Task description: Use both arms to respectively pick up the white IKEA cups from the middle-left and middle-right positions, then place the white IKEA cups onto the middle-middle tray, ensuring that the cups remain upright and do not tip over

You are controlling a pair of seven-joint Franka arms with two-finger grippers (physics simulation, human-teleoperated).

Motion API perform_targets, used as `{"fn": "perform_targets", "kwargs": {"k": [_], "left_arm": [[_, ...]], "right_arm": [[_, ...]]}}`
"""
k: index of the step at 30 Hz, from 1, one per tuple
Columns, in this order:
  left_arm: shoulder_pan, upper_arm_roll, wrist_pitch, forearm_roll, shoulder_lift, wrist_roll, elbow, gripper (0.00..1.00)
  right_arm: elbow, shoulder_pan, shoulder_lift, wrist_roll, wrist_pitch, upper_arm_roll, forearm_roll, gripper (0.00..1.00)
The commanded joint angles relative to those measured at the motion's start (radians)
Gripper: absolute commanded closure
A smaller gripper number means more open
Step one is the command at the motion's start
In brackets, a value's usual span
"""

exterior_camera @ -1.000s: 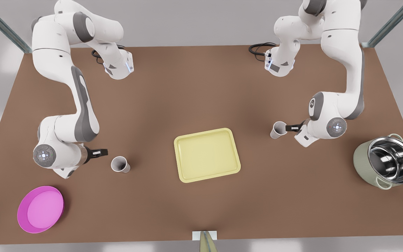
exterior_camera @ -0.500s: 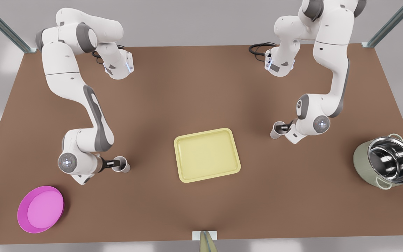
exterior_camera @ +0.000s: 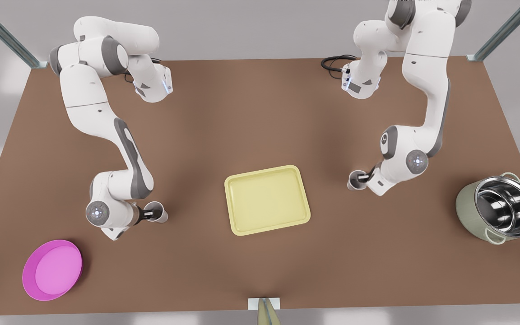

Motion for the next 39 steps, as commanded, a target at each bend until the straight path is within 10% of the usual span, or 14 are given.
{"fn": "perform_targets", "kwargs": {"k": [1, 2, 6, 17, 22, 29, 32, 33, 39], "left_arm": [[-0.028, -0.035, -0.212, -0.002, 0.095, -0.391, 0.25, 0.79], [-0.057, -0.064, -0.223, -0.001, 0.156, -0.522, 0.366, 0.79], [-0.126, -0.132, -0.107, 0.001, 0.252, -0.682, 0.427, 0.79], [-0.145, -0.198, -0.039, 0.001, 0.362, -0.685, 0.427, 0.76], [-0.14, -0.198, -0.024, 0.001, 0.368, -0.683, 0.427, 0.0], [-0.105, -0.213, -0.111, 0.004, 0.272, -0.711, 0.426, 0.0], [-0.033, -0.212, -0.7, 0.148, 0.043, -0.668, 0.582, 0.0], [-0.01, -0.204, -0.856, 0.191, 0.045, -0.517, 0.688, 0.0], [-0.025, -0.086, -0.803, 0.202, -0.107, -0.076, 0.571, 0.0]], "right_arm": [[0.0, 0.0, -0.003, -0.001, 0.008, 0.0, -0.001, 0.34], [0.0, 0.0, -0.003, -0.005, 0.005, 0.002, -0.001, 0.53], [0.01, 0.008, -0.008, -0.008, -0.002, 0.003, -0.003, 0.79], [0.08, 0.048, -0.023, -0.029, 0.001, 0.147, -0.009, 0.79], [0.158, 0.333, 0.012, 0.005, 0.122, 0.157, -0.012, 0.79], [0.205, 0.408, 0.13, 0.023, 0.22, 0.157, 0.006, 0.79], [0.204, 0.41, 0.15, 0.023, 0.22, 0.157, 0.006, 0.79], [0.204, 0.41, 0.15, 0.025, 0.22, 0.157, 0.006, 0.0], [0.212, 0.404, 0.146, 0.023, 0.22, 0.157, 0.005, 0.0]]}}
